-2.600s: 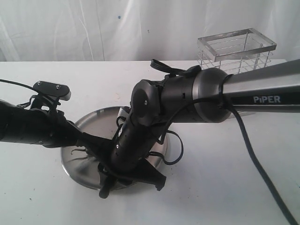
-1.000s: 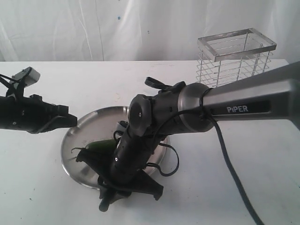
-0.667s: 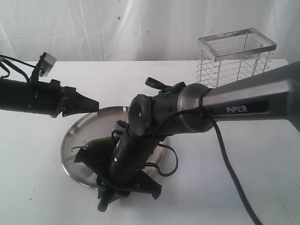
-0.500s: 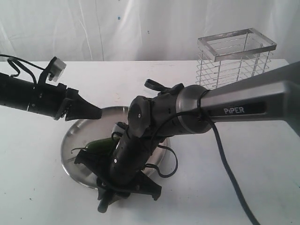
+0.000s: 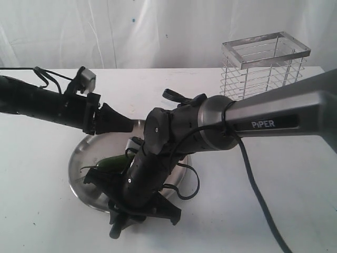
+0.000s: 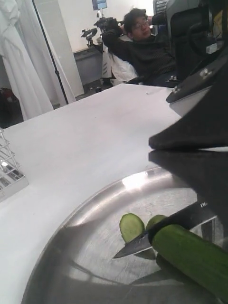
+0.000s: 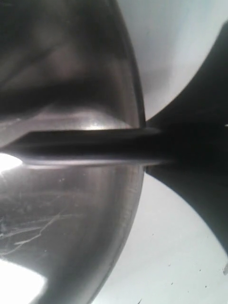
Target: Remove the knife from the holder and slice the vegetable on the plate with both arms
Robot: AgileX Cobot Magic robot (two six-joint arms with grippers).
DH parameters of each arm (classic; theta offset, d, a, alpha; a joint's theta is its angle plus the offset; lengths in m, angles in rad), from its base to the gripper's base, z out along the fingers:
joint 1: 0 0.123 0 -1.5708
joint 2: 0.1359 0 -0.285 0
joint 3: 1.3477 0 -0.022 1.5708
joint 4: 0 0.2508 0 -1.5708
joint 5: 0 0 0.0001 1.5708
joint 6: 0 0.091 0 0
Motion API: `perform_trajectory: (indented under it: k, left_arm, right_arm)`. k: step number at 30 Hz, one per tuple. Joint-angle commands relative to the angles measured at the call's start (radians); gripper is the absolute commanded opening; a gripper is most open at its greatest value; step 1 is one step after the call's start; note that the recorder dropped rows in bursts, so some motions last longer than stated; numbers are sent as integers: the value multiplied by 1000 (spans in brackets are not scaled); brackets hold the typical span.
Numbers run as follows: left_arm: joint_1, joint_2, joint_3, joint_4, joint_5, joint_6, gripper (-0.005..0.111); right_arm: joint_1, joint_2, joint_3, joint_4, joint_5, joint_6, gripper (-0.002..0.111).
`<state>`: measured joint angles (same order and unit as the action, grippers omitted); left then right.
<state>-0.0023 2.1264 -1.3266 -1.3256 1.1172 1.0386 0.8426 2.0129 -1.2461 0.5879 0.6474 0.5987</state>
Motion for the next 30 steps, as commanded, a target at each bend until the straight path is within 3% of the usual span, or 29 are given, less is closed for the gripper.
perform_trajectory:
  k: [1,21,30]
  left_arm:
    - [-62,36,-34,-18,35,11,0]
    - [-178,101,-61,87,-278,-15,0]
    - [-190,101,-61,92,-333,-15,0]
  right_arm:
    - [-5,-4,1,1,-4,-21,0]
    - [-5,-4,1,-1,-4,-30,0]
    - [-5,-4,1,-1,-4,-47,0]
